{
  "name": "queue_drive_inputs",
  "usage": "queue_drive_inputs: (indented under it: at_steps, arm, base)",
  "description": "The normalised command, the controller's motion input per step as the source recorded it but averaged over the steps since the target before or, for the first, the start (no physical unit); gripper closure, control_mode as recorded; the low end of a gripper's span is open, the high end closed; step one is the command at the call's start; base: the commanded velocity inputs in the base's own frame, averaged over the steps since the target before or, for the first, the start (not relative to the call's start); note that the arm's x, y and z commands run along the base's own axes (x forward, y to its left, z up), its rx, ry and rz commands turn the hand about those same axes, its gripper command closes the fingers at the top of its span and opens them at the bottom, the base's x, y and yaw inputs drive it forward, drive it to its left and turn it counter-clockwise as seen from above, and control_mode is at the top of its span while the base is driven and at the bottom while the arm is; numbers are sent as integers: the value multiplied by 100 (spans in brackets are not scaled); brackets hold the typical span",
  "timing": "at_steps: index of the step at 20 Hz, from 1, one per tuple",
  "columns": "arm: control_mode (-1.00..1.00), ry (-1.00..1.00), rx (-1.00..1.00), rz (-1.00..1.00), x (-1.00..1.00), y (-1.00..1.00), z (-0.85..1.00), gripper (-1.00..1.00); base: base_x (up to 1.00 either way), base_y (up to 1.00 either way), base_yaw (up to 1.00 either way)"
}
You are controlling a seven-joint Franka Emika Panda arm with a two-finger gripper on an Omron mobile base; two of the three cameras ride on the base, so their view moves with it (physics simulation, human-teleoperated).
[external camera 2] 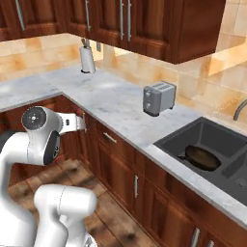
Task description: Move the pot and pan from the stove into the sink.
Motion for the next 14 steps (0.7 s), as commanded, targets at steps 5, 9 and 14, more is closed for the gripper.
queue_drive_inputs:
  at_steps: [5, 9, 14]
  arm:
    - [100, 0, 0, 0, 0, 0, 0, -100]
    - [100, 0, 0, 0, 0, 0, 0, -100]
    - [100, 0, 0, 0, 0, 0, 0, -100]
  base:
    - [-24, -8, 46]
    - [-24, -9, 46]
    - [-24, -10, 46]
